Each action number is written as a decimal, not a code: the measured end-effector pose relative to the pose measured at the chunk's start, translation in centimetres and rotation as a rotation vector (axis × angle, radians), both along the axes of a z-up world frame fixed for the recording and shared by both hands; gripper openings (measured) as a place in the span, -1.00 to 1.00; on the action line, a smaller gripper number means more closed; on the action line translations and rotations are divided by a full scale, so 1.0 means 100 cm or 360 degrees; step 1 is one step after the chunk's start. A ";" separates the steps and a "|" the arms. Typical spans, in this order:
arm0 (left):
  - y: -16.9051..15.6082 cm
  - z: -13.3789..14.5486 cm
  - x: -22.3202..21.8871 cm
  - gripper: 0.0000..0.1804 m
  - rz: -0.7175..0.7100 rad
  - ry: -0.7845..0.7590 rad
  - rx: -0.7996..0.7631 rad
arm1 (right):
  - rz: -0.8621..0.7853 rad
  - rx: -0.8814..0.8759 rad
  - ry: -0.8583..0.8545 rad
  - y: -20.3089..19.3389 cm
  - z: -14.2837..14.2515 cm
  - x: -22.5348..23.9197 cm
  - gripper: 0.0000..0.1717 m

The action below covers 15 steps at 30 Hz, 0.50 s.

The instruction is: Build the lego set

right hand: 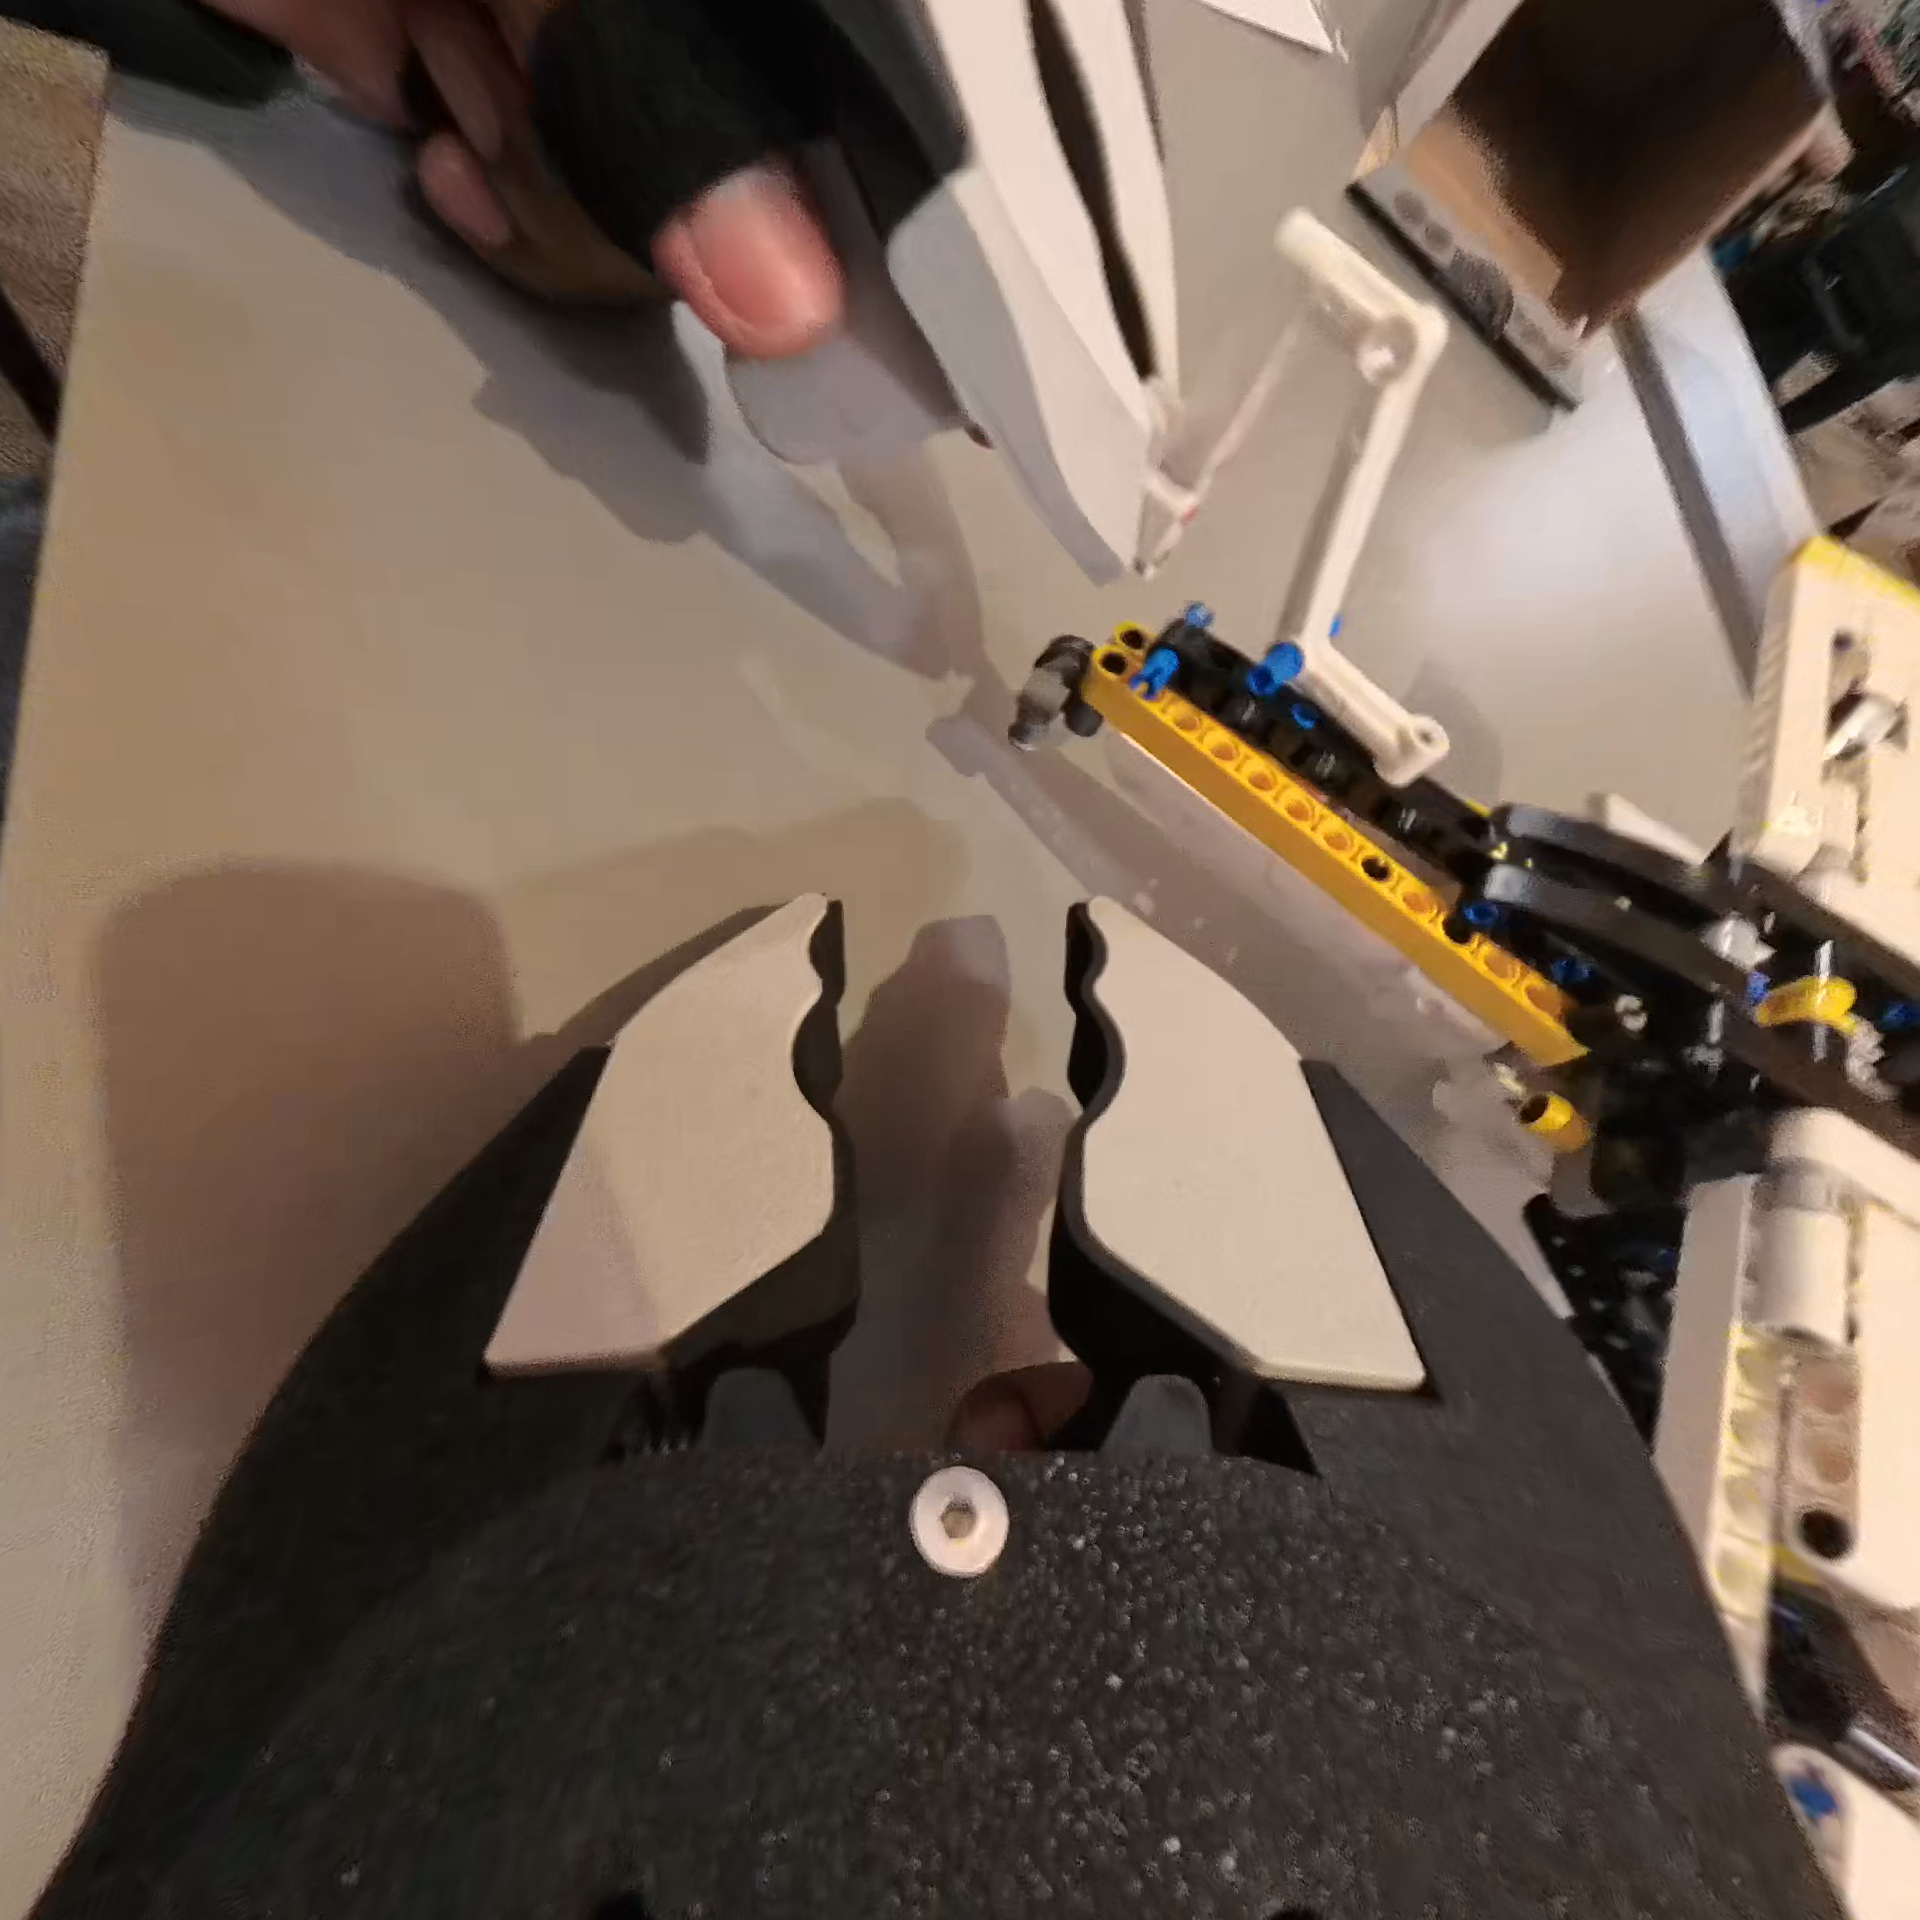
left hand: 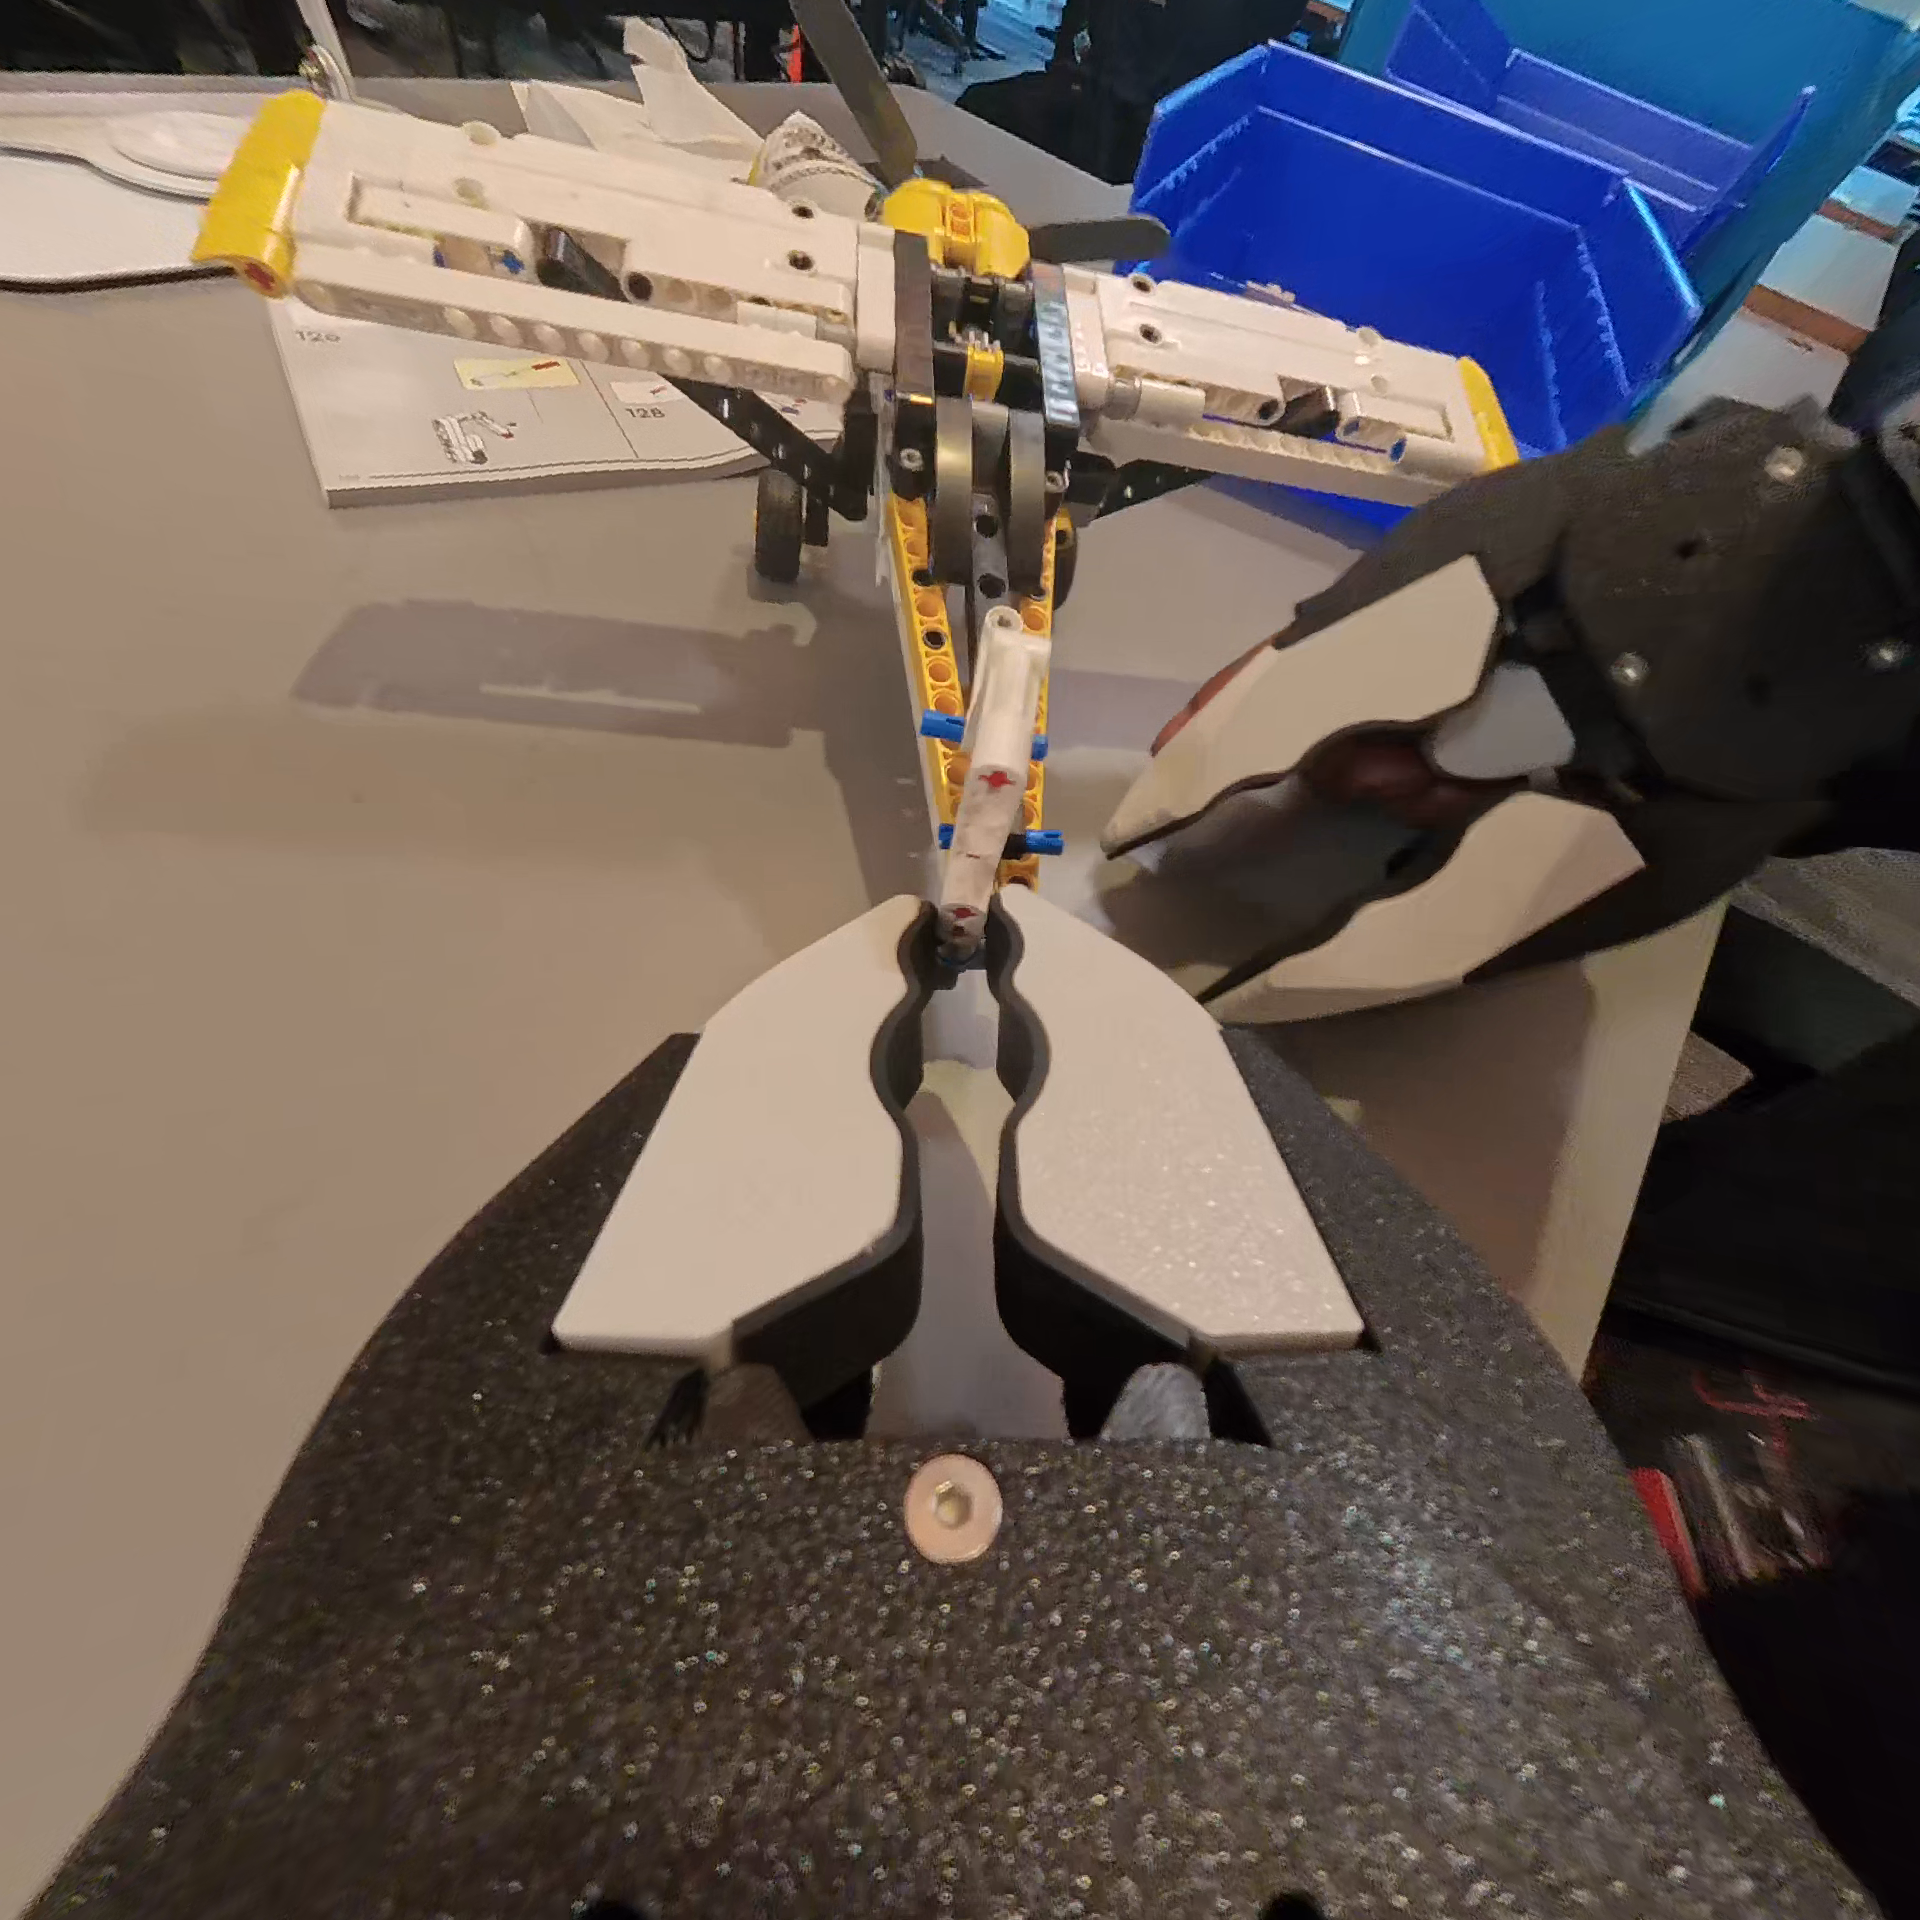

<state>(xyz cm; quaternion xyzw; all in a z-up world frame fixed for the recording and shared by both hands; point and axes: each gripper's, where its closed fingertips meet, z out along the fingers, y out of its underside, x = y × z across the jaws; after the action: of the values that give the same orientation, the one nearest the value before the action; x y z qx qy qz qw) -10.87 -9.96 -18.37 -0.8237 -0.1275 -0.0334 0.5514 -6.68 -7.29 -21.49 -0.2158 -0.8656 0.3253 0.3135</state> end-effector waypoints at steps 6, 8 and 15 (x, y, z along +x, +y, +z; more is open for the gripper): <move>0.003 -0.011 0.004 -0.90 -0.0053 -0.0053 -0.0105 | -0.0163 -0.0204 -0.0220 0.016 -0.005 -0.007 -0.51; 0.004 -0.014 0.005 -0.89 -0.0077 -0.0101 -0.0120 | -0.0247 -0.0231 -0.0270 0.021 -0.007 -0.012 -0.53; 0.005 -0.021 0.007 -0.88 -0.0127 -0.0250 -0.0169 | -0.0281 -0.0355 -0.0558 0.020 -0.017 -0.014 -0.53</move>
<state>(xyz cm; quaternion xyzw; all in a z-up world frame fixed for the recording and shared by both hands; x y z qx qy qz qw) -10.22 -9.45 -20.50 -0.8511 -0.1392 -0.1130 0.4934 -8.13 -5.31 -23.22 -0.3774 -0.8433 0.3478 0.1598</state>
